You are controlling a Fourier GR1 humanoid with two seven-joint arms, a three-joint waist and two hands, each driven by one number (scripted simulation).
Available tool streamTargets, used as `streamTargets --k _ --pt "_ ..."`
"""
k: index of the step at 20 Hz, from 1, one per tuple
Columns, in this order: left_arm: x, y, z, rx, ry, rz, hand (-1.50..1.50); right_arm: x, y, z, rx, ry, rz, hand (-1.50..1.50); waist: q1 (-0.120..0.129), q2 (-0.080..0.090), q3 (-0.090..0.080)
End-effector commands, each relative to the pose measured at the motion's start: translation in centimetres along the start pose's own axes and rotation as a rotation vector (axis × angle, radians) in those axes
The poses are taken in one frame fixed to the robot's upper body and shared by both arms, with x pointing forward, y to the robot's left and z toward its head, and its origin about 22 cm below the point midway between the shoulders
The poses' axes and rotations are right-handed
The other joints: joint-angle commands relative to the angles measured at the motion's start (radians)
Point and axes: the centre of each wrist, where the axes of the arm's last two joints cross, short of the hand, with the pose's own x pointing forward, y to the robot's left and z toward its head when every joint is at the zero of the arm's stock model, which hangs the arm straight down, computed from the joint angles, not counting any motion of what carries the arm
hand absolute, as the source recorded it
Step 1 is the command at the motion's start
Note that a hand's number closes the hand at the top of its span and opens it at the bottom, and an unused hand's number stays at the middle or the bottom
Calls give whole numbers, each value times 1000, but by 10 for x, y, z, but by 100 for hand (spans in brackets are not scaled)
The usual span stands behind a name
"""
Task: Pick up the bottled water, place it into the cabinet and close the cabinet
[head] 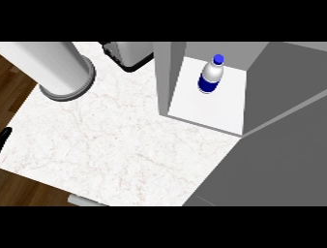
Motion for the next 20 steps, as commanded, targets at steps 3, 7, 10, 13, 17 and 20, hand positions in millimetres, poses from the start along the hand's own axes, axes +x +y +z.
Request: streamTargets --k 3,7,10,13,17,20 --pt "3 2 -3 -18 -9 2 -150 -8 11 -17 -1 -69 -169 150 26 17 5" --pt "7 6 -5 -18 -16 -10 -150 -11 4 -16 -70 -32 -150 150 18 16 5" --pt "3 2 -6 -22 -7 12 -150 -9 -10 -19 -95 0 -46 150 6 10 7" --pt "5 7 -5 -24 2 -1 -150 -11 -20 -22 -96 69 18 150 16 5 4" --pt "5 7 -8 -34 1 0 -150 -16 -35 -33 -110 116 59 150 13 6 4" --pt "2 8 -9 -16 -1 3 -150 -25 -48 -45 -134 171 57 150 -4 4 8"
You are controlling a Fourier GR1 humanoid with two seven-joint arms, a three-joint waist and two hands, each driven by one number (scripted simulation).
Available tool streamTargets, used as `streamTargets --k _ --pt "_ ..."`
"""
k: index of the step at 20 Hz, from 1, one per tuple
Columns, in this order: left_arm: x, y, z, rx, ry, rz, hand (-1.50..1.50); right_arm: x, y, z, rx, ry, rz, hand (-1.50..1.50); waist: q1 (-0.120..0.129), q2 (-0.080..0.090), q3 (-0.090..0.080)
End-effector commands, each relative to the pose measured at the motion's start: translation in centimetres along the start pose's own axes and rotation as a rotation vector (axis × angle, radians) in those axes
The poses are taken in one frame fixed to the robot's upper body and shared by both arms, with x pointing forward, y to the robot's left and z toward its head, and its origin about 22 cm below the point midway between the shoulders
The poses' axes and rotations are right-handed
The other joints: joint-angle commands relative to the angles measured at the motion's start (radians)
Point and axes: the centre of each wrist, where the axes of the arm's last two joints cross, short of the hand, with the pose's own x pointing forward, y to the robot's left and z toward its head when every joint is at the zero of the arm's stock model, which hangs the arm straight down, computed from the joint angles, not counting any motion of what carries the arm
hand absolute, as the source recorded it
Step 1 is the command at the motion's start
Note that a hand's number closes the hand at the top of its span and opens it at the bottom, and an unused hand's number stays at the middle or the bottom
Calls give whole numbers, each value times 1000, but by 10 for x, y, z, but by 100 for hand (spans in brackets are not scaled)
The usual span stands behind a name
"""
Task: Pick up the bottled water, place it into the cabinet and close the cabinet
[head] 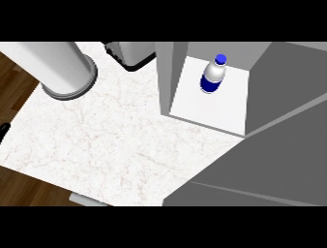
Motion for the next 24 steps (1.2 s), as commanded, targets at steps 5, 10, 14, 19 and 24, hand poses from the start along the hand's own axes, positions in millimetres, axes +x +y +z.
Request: streamTargets --k 5,10,14,19,24 --pt "-2 2 1 -2 8 15 -150 -20 -32 -48 -106 115 -30 150 9 -6 5" --pt "-2 10 3 28 7 8 -150 -23 -51 -87 -121 132 -59 150 -9 -10 8" --pt "0 13 9 54 21 -6 -150 -13 -81 -117 -303 128 -68 150 -23 -28 13" --pt "-4 15 11 63 10 2 -150 -9 -113 -156 -481 172 -89 150 -43 -26 15" --pt "-6 10 10 47 3 22 -150 -1 -145 -188 -609 182 -111 150 -48 -25 20"
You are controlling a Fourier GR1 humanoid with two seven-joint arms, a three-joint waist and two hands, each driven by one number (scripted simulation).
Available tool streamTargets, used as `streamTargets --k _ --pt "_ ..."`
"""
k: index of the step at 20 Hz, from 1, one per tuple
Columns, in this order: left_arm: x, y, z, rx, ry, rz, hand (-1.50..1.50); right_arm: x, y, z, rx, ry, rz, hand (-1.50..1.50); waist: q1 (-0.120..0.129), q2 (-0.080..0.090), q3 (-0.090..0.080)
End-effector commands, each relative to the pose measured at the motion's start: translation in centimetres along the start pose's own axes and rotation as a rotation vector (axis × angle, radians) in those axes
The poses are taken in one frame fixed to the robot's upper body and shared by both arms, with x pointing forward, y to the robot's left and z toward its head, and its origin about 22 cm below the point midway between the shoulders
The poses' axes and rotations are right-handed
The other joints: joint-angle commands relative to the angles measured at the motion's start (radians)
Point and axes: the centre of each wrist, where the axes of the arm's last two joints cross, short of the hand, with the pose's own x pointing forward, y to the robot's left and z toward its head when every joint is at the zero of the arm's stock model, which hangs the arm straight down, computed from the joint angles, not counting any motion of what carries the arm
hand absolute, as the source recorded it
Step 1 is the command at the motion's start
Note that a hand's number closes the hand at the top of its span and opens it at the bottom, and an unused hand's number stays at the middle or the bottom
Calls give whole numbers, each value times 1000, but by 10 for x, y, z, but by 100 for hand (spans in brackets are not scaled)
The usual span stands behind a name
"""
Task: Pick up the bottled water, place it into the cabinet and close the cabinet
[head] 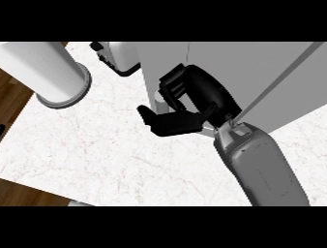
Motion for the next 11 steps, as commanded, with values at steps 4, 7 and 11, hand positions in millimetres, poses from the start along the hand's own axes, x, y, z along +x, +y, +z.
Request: streamTargets --k 4,7,11 --pt "2 6 1 30 -28 0 -150 18 -21 -42 -201 -10 -127 -150 -21 6 2" --pt "0 6 8 27 0 22 -150 24 -15 -49 -226 2 -164 -150 -17 2 1" --pt "-2 7 9 43 -32 23 -150 27 -14 -58 -220 13 -192 -150 -39 0 1"
